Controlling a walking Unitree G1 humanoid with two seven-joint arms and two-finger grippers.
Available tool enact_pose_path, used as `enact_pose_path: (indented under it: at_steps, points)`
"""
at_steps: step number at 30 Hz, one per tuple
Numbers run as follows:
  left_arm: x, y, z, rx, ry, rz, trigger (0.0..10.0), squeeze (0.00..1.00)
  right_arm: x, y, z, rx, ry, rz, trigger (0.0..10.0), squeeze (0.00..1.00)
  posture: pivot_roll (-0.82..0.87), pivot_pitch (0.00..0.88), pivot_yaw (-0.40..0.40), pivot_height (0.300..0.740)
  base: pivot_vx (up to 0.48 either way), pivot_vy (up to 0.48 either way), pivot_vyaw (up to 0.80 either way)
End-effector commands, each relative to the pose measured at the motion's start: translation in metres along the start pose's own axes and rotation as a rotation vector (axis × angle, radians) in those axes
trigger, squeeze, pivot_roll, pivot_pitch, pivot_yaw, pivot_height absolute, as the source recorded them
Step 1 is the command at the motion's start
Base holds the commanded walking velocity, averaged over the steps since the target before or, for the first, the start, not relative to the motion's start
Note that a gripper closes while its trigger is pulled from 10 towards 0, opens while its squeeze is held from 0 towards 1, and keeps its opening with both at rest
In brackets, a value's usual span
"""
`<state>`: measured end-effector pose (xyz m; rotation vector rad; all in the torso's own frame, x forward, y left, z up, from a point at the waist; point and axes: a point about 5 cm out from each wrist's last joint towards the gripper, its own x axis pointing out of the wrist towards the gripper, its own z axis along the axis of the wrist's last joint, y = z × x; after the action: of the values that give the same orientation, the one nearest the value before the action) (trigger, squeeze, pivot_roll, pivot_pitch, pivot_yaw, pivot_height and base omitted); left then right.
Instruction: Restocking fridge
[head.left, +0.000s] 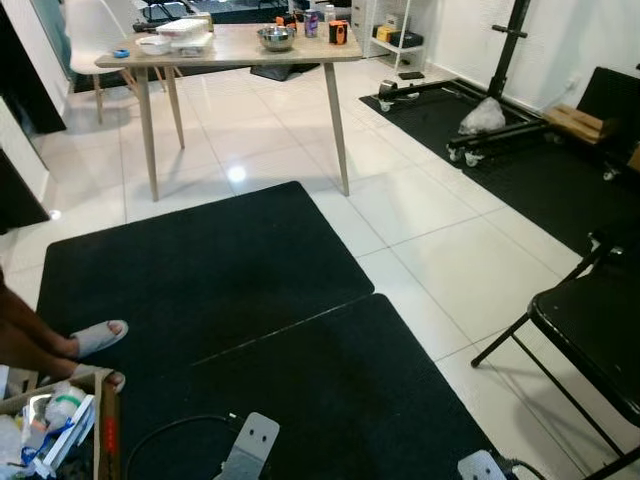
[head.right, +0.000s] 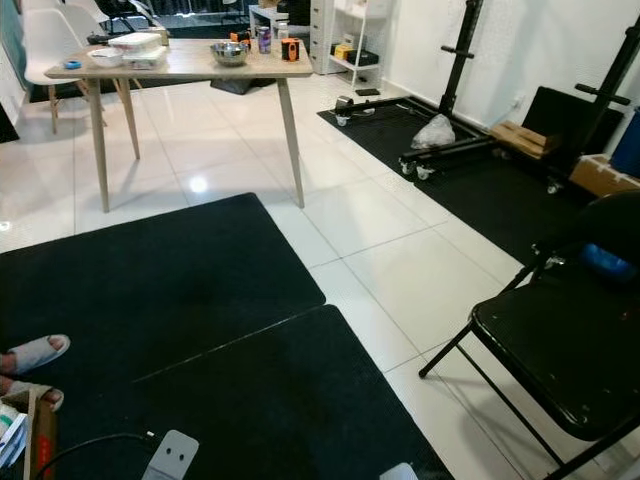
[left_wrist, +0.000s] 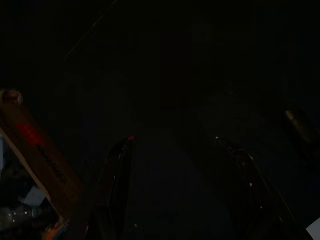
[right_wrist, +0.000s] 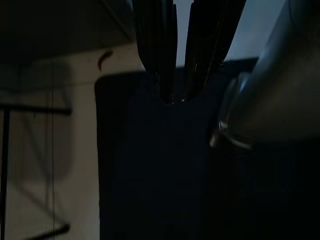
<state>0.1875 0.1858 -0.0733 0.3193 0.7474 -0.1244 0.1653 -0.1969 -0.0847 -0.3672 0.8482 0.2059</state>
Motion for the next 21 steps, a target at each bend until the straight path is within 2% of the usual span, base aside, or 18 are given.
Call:
enact_pose_path:
  at_steps: [1, 7, 21]
  points:
    - [0.0, 0.003, -0.003, -0.037, 0.017, 0.027, 10.0, 0.0, 0.002, 0.002, 0.009, 0.02, -0.045, 0.009, 10.0, 0.0, -0.07, 0.056, -0.002, 0.74, 0.0, 0.0, 0.0]
    - [-0.001, 0.007, -0.004, -0.063, 0.028, 0.055, 10.0, 0.0, 0.006, 0.007, 0.026, 0.026, -0.113, 0.025, 10.0, 0.0, -0.07, 0.054, -0.001, 0.74, 0.0, 0.0, 0.0]
    - [-0.002, 0.012, -0.006, -0.108, 0.03, 0.116, 10.0, 0.0, 0.004, 0.005, 0.023, 0.014, -0.121, 0.037, 10.0, 0.0, -0.07, 0.051, -0.013, 0.74, 0.0, 0.0, 0.0]
